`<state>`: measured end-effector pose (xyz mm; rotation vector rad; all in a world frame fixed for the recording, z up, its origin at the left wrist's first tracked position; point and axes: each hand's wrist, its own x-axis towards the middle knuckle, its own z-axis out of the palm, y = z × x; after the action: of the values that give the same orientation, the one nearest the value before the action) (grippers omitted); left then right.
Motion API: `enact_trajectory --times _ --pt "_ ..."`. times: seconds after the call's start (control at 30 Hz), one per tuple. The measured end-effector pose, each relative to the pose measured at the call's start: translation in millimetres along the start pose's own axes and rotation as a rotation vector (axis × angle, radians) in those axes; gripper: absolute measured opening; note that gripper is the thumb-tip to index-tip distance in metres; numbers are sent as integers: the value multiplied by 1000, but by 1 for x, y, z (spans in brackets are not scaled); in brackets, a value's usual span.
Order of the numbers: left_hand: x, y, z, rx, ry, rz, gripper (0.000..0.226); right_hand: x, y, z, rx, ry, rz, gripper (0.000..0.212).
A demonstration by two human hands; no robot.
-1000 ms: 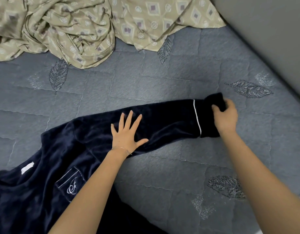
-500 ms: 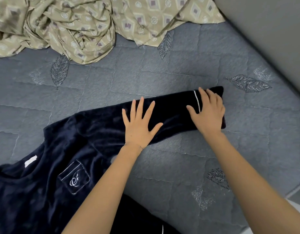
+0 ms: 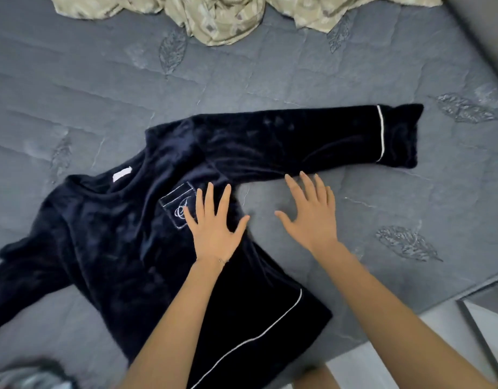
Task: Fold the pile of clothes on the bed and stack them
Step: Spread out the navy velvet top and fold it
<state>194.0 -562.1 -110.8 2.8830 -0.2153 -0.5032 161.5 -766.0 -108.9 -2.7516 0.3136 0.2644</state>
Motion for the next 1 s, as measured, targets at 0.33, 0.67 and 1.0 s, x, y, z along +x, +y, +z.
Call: enact_trajectory --times 0.33,0.67,1.0 --pt "-158 -131 16 56 0 -5 73 -142 -111 69 -93 -110 -138 87" --pt "-281 -193 61 -381 -34 -483 58 -212 -121 105 -101 -300 50 84" --pt "-307 -227 77 -441 14 -641 47 -181 -47 73 156 -298 425 68"
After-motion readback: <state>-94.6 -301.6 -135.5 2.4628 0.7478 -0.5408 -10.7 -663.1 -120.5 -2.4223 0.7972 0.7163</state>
